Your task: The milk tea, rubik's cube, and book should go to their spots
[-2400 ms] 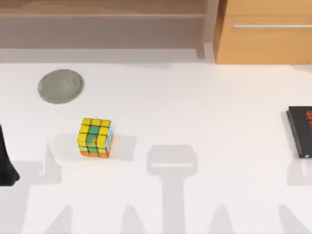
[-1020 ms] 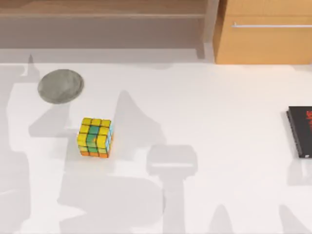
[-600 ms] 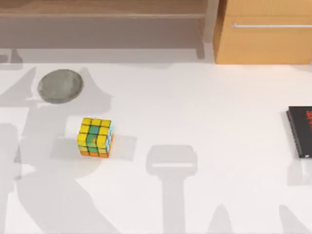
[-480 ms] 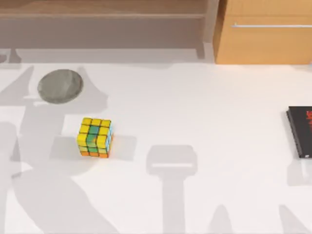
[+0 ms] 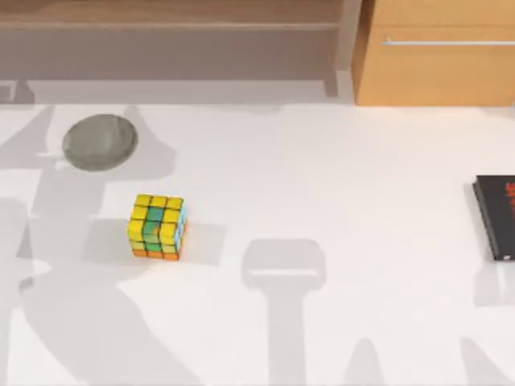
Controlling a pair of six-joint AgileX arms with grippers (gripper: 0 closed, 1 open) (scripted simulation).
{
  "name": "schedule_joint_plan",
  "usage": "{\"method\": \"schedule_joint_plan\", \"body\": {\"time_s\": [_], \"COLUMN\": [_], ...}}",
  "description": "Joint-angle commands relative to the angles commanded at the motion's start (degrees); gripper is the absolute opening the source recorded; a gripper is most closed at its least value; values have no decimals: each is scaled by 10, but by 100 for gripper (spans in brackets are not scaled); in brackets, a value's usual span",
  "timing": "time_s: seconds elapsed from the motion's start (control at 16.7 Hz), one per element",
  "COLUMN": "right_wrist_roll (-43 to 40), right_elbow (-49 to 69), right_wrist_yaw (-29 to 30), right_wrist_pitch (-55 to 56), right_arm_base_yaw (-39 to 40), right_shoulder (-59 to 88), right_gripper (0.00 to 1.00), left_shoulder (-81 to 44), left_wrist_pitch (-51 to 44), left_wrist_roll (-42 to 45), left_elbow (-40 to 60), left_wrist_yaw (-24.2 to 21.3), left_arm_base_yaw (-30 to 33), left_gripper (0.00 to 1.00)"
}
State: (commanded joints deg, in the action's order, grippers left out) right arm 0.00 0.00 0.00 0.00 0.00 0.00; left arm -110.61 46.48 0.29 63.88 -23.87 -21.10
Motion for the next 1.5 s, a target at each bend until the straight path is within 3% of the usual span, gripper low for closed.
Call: {"method": "schedule_joint_plan", "body": {"time_s": [0.48,0.78,1.5], "right_wrist_roll": [0,0,0], "right_elbow": [0,0,0], "right_wrist_yaw": [0,0,0], "right_wrist_pitch": [0,0,0], "right_arm_base_yaw": [0,0,0], "right_shoulder": [0,0,0], "right_gripper": [100,100,100], "left_shoulder": [-116,-125,-125], "left_wrist_pitch": [-61,-66,-66], "left_wrist_roll": [-1,-1,-1], "left_elbow": [182,195,195], "left_wrist_yaw": [31,33,33], "left_arm_base_yaw": [32,35,35], "left_gripper": [100,100,10]}}
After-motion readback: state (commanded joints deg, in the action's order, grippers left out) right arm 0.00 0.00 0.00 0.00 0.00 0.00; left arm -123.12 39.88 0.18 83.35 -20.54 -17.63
